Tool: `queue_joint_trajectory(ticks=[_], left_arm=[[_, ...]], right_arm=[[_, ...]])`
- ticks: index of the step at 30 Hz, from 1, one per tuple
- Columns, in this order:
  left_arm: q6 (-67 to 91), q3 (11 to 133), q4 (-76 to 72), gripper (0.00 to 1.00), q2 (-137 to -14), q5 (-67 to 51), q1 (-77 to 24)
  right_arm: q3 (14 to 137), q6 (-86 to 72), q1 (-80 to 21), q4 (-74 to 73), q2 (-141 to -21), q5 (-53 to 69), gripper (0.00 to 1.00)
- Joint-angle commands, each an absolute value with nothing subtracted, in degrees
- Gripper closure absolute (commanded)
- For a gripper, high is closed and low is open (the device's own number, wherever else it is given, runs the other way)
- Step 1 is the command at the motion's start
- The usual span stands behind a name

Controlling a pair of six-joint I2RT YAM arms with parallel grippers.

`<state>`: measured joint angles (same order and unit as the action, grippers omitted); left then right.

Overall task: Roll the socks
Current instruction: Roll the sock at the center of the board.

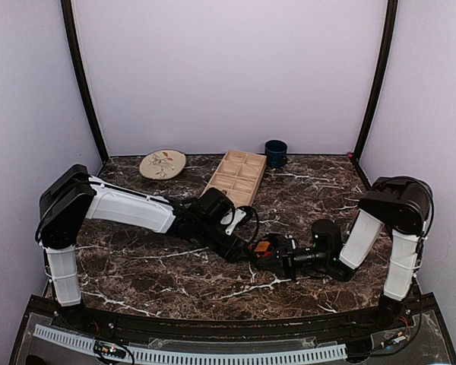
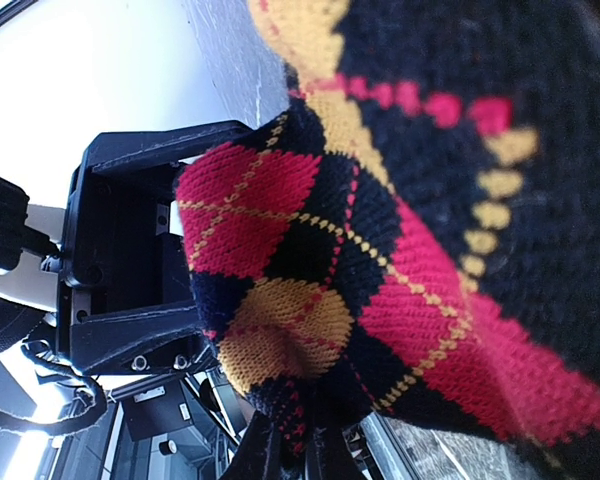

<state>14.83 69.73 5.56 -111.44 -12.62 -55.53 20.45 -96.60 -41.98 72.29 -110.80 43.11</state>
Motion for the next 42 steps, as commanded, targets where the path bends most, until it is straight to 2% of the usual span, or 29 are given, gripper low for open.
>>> queue_joint_trajectory(ticks=[1, 30, 42], left_arm=[[13.4, 71.9, 6.3, 0.33, -111.3, -12.2, -55.9], [10.9, 75.4, 9.0, 0.35, -110.6, -11.6, -55.9], [10.4, 77.7, 10.4, 0.35, -115.0, -10.7, -55.6]], right_arm=[[21.2, -97.1, -41.5, 73.0, -111.9, 44.4, 0.93], [24.8, -93.5, -40.1, 63.5, -110.1, 46.5, 0.94], [25.8, -93.6, -39.4, 62.7, -110.6, 47.9, 0.95]])
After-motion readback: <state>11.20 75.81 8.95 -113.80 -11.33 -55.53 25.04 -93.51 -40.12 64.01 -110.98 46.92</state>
